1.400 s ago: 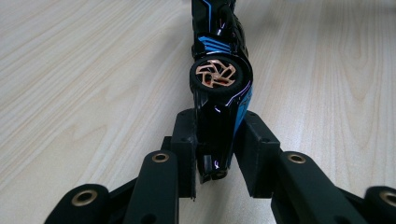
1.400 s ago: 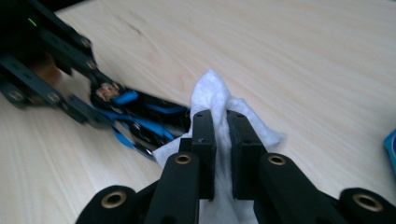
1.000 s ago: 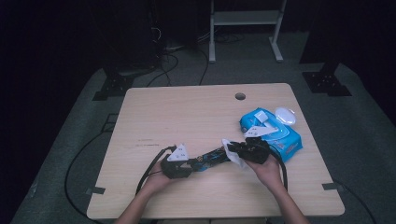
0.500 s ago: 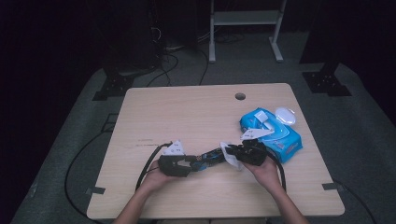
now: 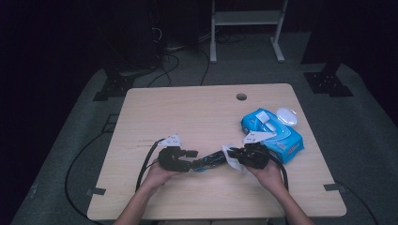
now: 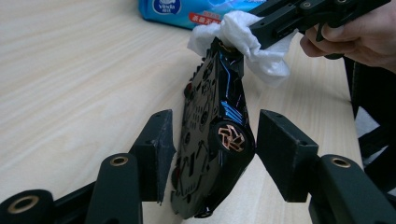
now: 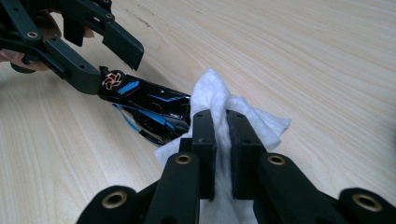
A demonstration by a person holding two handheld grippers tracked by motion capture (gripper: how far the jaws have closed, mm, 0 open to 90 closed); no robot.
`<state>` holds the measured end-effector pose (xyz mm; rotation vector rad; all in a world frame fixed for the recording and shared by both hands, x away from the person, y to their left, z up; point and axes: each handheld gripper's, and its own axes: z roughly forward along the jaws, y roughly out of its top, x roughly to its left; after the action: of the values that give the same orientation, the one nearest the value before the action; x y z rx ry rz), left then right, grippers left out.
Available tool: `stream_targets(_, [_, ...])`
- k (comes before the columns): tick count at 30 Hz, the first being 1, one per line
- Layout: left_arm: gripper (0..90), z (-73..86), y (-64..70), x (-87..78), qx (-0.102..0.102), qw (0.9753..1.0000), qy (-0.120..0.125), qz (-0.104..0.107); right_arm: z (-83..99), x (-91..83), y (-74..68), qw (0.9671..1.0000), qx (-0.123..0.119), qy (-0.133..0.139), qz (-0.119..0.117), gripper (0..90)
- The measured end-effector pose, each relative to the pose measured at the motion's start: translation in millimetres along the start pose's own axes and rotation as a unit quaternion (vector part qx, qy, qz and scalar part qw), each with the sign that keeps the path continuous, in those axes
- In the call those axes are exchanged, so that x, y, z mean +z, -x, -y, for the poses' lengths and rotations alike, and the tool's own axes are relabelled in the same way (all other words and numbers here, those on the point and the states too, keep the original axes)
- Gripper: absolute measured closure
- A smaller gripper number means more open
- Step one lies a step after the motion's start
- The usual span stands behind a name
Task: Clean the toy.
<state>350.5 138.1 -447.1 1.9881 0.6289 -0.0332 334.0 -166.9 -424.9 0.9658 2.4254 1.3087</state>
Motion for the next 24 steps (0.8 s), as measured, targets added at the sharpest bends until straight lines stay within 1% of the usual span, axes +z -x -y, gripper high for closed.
stream_targets(2, [45.2,0.3,0.4,1.0,-0.001,1.0,-0.006,-0.004,0.8,-0.7,-1.2,1.0,0.0,0.0,-0.003,82.1])
stream_targets(5, [42.9,2.1,-0.3,3.4,-0.012,0.9999,-0.01,0.002,1.9,-2.0,-3.2,1.0,-0.002,-0.002,-0.003,82.1])
stream_targets(8, [42.9,3.6,-0.2,5.8,-0.013,0.9998,-0.017,0.004,3.1,-3.3,-4.5,1.0,-0.004,-0.004,-0.004,82.1])
stream_targets(12, [43.0,4.9,1.2,8.4,-0.013,0.9996,-0.021,0.011,5.6,-5.4,-7.5,0.9999,-0.008,-0.006,-0.004,82.1])
stream_targets(16, [44.9,5.8,4.1,8.8,0.001,0.9996,-0.028,0.003,9.0,-6.9,-10.3,0.9998,-0.01,-0.013,-0.012,82.0])
stream_targets(17, [45.0,6.4,4.5,8.8,0.002,0.9997,-0.026,0.0,10.3,-6.2,-11.1,0.9997,-0.012,-0.017,-0.012,81.9])
stream_targets(19, [47.8,7.4,4.3,8.6,0.005,0.9995,-0.031,-0.007,13.1,-3.2,-12.3,0.9992,-0.019,-0.032,-0.011,81.8])
stream_targets(20, [47.8,8.2,4.0,8.4,0.008,0.9995,-0.03,-0.007,14.9,-1.3,-12.7,0.999,-0.02,-0.04,-0.008,81.8])
stream_targets(21, [50.0,8.6,4.2,8.2,0.005,0.9996,-0.028,-0.007,16.7,0.4,-12.5,0.9988,-0.02,-0.044,-0.008,81.8])
stream_targets(22, [47.5,8.8,4.7,9.1,0.011,0.9991,-0.038,-0.017,17.6,1.8,-11.8,0.9987,-0.018,-0.047,-0.01,81.8])
stream_targets(23, [47.4,9.5,5.6,10.4,0.021,0.9983,-0.048,-0.027,17.9,2.5,-11.7,0.9987,-0.015,-0.048,-0.012,81.8])
stream_targets(24, [46.3,10.3,6.0,11.4,0.028,0.9979,-0.05,-0.03,17.3,2.5,-11.6,0.9987,-0.016,-0.046,-0.012,81.8])
